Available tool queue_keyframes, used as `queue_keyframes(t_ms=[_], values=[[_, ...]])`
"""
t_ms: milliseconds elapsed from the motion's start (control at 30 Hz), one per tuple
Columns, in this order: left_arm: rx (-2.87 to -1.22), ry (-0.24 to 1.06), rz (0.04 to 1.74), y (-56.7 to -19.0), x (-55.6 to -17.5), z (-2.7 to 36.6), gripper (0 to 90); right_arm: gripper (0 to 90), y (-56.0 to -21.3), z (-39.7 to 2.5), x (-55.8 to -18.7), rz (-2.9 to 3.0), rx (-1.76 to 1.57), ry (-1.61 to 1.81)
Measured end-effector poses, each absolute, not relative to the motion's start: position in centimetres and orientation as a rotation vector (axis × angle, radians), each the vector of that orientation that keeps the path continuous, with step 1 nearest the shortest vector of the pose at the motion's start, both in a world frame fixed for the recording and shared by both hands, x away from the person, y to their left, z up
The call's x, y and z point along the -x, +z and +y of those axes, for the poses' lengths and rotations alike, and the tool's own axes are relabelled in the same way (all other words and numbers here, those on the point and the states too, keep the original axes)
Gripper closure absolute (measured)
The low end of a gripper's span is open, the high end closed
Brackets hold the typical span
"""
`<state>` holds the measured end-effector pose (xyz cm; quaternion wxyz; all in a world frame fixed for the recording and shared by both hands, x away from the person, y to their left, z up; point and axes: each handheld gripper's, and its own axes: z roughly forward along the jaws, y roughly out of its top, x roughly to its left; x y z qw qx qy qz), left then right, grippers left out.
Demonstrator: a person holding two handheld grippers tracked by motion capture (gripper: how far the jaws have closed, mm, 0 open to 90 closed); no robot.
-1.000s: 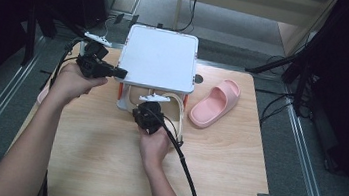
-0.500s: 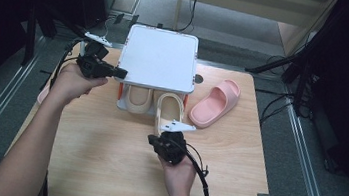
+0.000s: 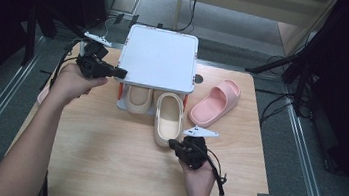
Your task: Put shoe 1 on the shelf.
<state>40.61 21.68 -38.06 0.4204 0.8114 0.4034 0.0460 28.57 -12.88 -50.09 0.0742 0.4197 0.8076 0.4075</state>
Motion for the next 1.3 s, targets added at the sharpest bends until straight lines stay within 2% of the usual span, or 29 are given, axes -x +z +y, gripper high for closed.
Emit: queue_keyframes(t_ms=[167, 533, 867, 1100, 1233, 1267, 1300], values=[[-2.033, 0.116, 1.012, -38.1, -40.6, 21.7, 89.1, 90.0, -49.8, -12.1, -29.6, 2.411, -1.250, 1.217], [-2.031, 0.120, 1.013, -38.1, -40.6, 21.8, 88.6, 90.0, -49.5, -10.0, -35.3, 2.361, -1.266, 1.227], [-2.032, 0.121, 1.020, -38.0, -40.6, 21.8, 87.6, 89.8, -50.0, -10.3, -36.9, 2.339, -1.292, 1.273], [-2.030, 0.115, 1.016, -38.0, -40.7, 21.9, 87.4, 89.2, -49.7, -11.0, -35.4, 2.340, -1.318, 1.339], [-2.029, 0.104, 1.024, -38.0, -40.7, 22.1, 82.5, 83.9, -49.2, -12.2, -34.0, 2.371, -1.311, 1.359], [-2.016, 0.085, 1.026, -38.0, -40.7, 22.2, 77.7, 82.3, -49.0, -12.5, -33.7, 2.378, -1.312, 1.362], [-2.004, 0.080, 1.040, -37.9, -40.7, 22.4, 68.2, 79.2, -48.8, -12.8, -33.4, 2.385, -1.312, 1.366]])
